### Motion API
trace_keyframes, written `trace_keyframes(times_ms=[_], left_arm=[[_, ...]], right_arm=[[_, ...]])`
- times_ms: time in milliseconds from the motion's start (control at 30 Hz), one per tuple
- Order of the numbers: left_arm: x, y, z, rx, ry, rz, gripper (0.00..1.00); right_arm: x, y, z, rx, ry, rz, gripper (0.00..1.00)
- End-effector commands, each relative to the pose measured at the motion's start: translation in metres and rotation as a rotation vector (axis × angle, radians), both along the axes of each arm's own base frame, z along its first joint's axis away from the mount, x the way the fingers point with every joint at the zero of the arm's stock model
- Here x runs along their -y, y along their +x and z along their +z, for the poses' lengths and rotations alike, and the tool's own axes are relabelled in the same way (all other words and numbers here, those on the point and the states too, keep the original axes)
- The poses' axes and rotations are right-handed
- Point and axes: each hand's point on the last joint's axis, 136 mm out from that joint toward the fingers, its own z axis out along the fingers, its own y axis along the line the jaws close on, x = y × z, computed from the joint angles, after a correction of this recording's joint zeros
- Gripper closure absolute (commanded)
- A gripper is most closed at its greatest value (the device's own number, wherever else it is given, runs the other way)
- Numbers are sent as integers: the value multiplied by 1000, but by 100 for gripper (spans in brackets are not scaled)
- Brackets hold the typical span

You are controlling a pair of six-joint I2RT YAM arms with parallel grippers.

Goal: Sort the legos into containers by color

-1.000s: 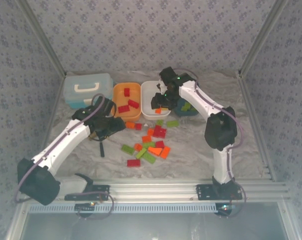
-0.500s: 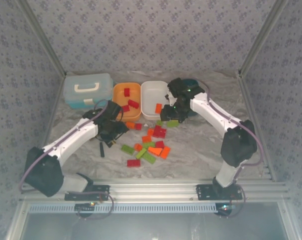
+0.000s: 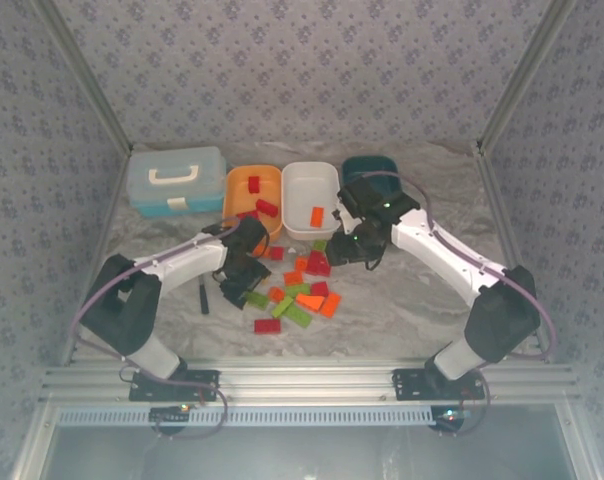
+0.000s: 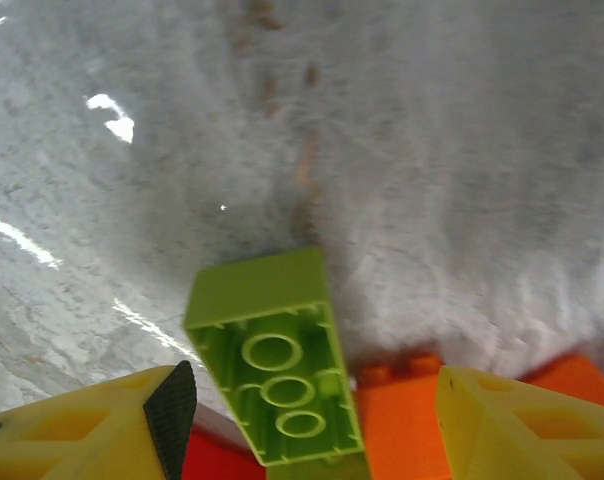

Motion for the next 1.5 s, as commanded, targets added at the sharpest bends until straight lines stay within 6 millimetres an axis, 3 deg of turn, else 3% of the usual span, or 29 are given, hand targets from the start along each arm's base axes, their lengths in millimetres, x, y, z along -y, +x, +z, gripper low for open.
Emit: trace_keyframes(times_ms=[0,333,667,800,900,1033,1133,1200,1333,1467], left_arm=[[3,-10,1,-34,-9,62,33],[1,-12,-15,-41,-4,107,36],[3,-1,-24,-12,10,87,51],[2,0,-20,1,17,80,64],[-1,-2,-14,2,29,72,66],[-1,20,19,97,58,-9,66],[26,60,55,213,22,-158,66],[55,90,78,283,-14,-278,67],[125,144,106,409,-125,-464,68],[199,193,126,567,-252,-605,73]], right_arm=[[9,-3,2,13,-14,2,49],[23,2,3,28,-29,-38,49],[35,9,6,43,-31,-95,49],[36,9,6,42,-31,-102,49],[37,11,7,48,-29,-111,49],[46,16,13,64,-28,-157,49],[67,25,19,90,-38,-256,49],[83,29,22,98,-37,-334,49],[112,35,22,88,-47,-457,49],[128,37,25,90,-46,-530,49]])
